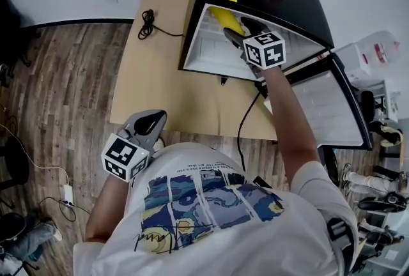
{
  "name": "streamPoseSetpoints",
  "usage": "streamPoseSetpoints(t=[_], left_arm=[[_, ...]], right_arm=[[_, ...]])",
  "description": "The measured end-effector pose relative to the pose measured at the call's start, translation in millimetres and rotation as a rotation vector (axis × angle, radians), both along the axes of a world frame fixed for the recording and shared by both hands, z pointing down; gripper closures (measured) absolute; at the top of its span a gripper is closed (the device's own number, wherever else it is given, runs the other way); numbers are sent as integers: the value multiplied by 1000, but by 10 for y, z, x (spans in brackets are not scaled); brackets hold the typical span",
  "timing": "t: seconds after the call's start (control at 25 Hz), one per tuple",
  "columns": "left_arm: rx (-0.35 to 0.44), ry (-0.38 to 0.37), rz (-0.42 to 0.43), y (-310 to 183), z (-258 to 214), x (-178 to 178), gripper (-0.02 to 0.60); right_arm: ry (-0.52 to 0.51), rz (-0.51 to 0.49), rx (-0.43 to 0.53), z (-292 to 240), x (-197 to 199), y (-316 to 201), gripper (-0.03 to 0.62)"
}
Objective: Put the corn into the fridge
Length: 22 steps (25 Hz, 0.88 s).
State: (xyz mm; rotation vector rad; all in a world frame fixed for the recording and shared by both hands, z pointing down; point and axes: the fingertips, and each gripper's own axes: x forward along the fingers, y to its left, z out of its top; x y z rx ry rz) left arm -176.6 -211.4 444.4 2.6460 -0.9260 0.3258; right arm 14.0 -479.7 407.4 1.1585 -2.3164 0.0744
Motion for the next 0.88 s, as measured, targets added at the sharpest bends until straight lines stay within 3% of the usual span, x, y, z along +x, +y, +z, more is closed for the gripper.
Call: streamPoseSetpoints(t=[0.76,0.88], left_arm=[[-21,-24,16,394,51,912,572],[-27,-25,8,469,81,1038,572]], right_arm=[[-139,-21,22,94,486,1017,338],[-131,-33,46,129,526,1233,366]])
